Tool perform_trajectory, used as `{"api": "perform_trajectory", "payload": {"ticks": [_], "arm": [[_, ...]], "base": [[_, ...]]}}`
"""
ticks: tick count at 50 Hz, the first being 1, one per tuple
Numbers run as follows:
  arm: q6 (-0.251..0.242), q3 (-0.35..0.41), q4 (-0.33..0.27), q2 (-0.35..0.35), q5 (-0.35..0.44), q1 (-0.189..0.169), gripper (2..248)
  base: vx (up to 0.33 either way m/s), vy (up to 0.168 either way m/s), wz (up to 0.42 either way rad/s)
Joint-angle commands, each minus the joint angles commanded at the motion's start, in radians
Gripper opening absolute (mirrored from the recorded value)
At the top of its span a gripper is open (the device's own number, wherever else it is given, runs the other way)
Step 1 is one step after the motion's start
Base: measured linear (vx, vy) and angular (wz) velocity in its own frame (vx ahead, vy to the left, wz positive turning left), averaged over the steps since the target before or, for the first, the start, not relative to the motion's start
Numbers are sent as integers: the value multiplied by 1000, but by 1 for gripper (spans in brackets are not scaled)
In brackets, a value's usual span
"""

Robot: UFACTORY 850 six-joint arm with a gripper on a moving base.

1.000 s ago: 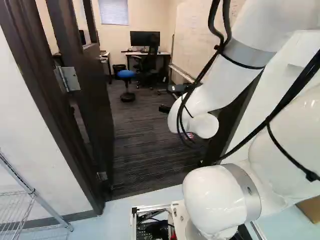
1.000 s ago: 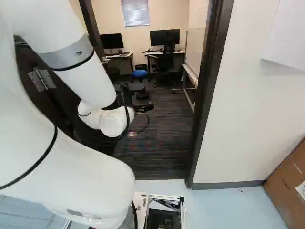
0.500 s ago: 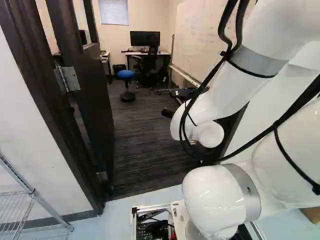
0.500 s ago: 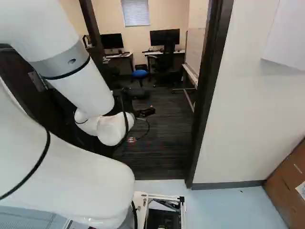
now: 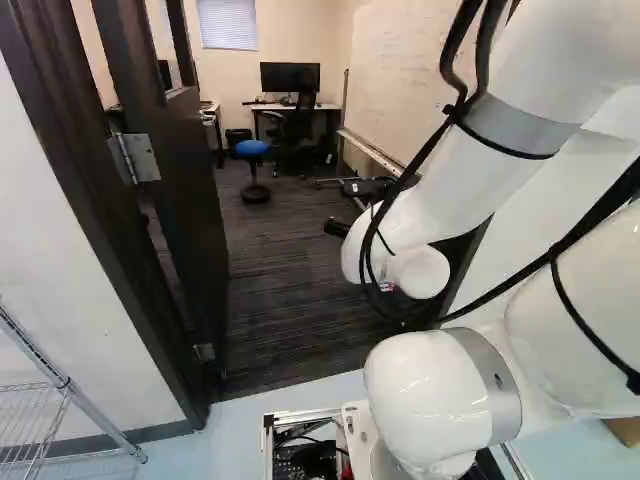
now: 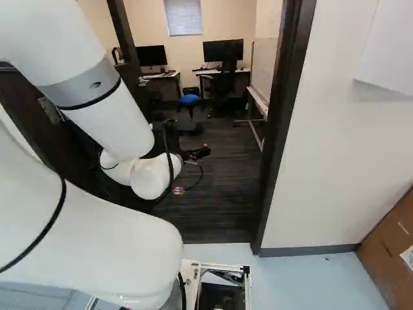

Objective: Open the door and move inside

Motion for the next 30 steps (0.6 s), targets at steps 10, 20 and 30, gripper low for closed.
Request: {"api": "perform_trajectory", "payload": {"ticks": [10, 20, 30], "arm": [[0, 0, 0, 0, 0, 0, 247], [0, 0, 0, 0, 0, 0, 247], [0, 0, 0, 0, 0, 0, 247]], "base": [[0, 0, 0], [-12, 12, 142], [23, 2, -2]]}}
